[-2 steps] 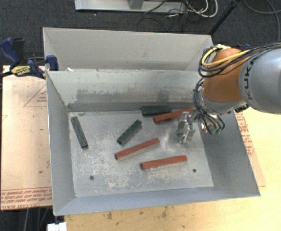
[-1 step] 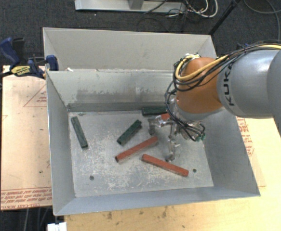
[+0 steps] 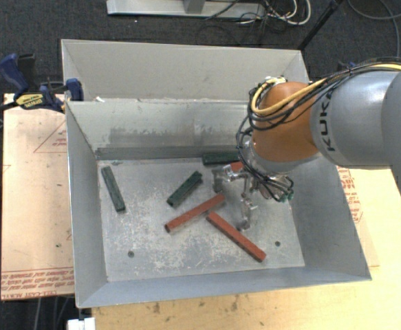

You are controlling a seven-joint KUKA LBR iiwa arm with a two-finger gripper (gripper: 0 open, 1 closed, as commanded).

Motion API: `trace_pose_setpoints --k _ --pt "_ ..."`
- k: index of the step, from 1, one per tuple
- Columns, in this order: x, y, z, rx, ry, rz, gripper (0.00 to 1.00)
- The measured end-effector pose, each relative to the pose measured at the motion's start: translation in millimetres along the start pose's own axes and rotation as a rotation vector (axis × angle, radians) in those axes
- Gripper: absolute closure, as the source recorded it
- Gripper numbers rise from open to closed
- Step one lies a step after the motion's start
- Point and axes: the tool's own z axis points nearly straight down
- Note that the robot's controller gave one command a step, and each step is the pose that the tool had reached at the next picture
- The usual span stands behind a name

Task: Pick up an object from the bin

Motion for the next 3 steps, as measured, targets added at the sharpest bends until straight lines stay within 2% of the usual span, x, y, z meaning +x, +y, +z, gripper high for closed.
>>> trace_pose_setpoints --k 1,2,3 --pt "-64.0 54.8 -1.3 0.0 -0.005 -0.209 1.0" --pt "-64.0 54.7 -1.3 0.0 -0.005 -0.209 1.0" --pt "-71.9 87.4 -192.7 0.004 -0.011 -0.155 1.0"
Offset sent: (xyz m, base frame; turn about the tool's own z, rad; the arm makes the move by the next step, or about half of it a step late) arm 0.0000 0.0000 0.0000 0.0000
